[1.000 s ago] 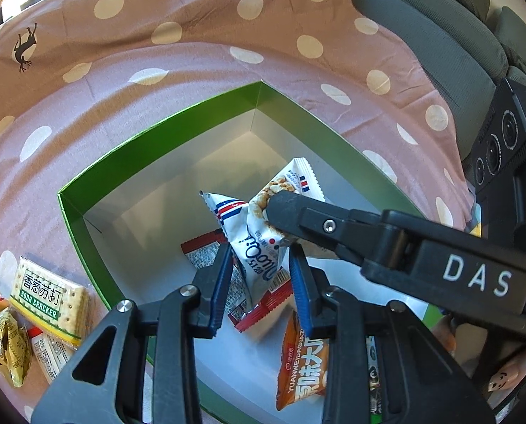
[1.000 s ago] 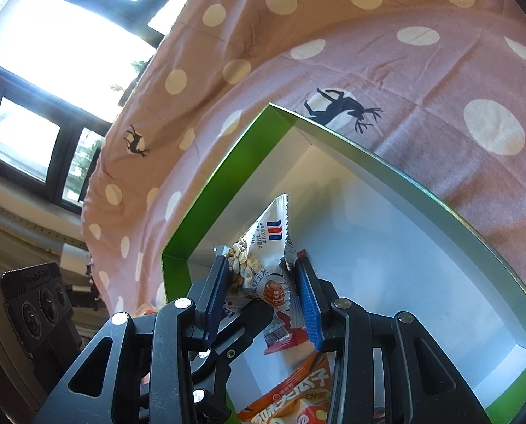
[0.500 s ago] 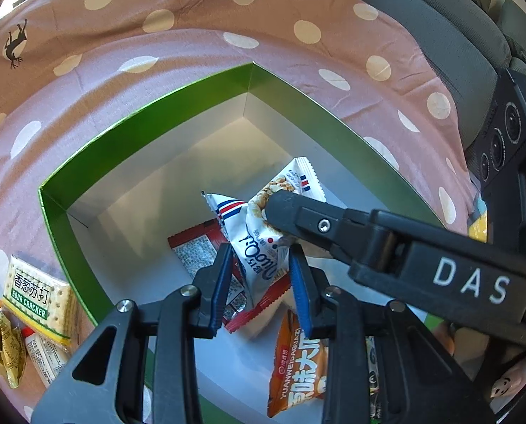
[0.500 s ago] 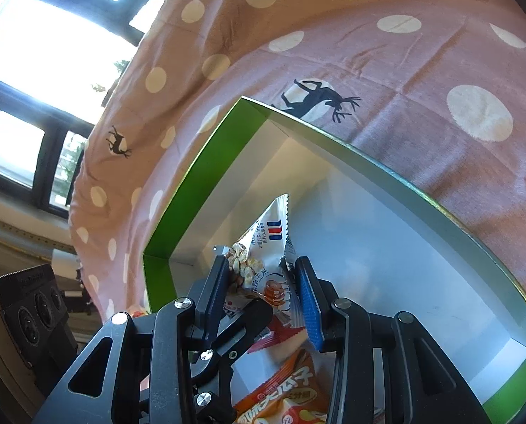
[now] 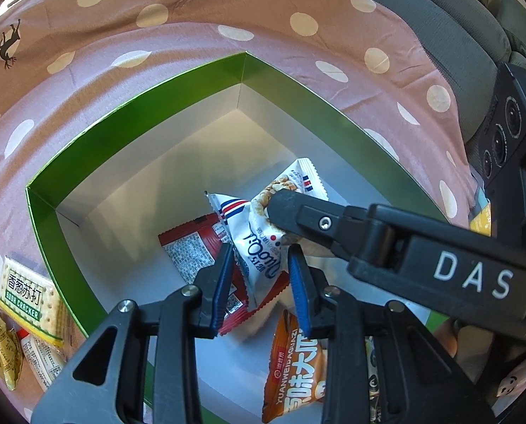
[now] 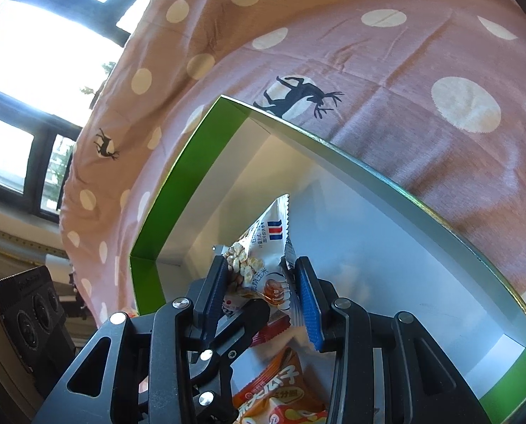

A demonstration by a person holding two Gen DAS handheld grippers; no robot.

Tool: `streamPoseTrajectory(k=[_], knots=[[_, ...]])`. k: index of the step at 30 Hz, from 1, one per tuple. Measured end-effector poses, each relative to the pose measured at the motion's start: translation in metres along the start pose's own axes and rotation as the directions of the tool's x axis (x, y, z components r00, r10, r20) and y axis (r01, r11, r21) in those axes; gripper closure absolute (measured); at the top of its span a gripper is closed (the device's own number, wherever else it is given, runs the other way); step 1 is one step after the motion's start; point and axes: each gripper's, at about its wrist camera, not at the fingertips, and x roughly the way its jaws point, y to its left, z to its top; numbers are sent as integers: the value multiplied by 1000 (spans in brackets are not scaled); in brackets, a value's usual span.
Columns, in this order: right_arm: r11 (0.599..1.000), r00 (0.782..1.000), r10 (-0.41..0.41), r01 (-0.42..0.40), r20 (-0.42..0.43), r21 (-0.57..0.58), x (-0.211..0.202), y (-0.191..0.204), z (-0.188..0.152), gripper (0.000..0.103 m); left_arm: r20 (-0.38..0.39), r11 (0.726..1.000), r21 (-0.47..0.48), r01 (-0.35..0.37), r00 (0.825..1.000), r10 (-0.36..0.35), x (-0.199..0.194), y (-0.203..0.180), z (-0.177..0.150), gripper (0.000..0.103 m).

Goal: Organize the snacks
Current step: 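Open the right gripper to release the peanut bag inside the box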

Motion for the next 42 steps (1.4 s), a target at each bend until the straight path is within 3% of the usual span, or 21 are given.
streamPoseTrajectory(k=[10,30,36,39,42], knots=[[999,999,-35,35,-15,5,3,-1,0,61,-18,1000,-11,1,1000,-2,7,2,0,75],[997,997,-79,79,-20,-9,5,-1,-2,51,-9,998,-46,34,999,-35,5,7,-1,72],[995,995,-102,101,-7,-23,3,0,-2,50,11,998,-48,38,999,-38,-2,5,0,61],[993,994,-111,112,14,-31,-1,1,-3,39,24,998,-43,43,999,-42,-9,4,-1,55],[992,992,-117,119,49,-37,-8,2,-3,37,37,999,-37,38,999,-36,-16,4,-2,51]])
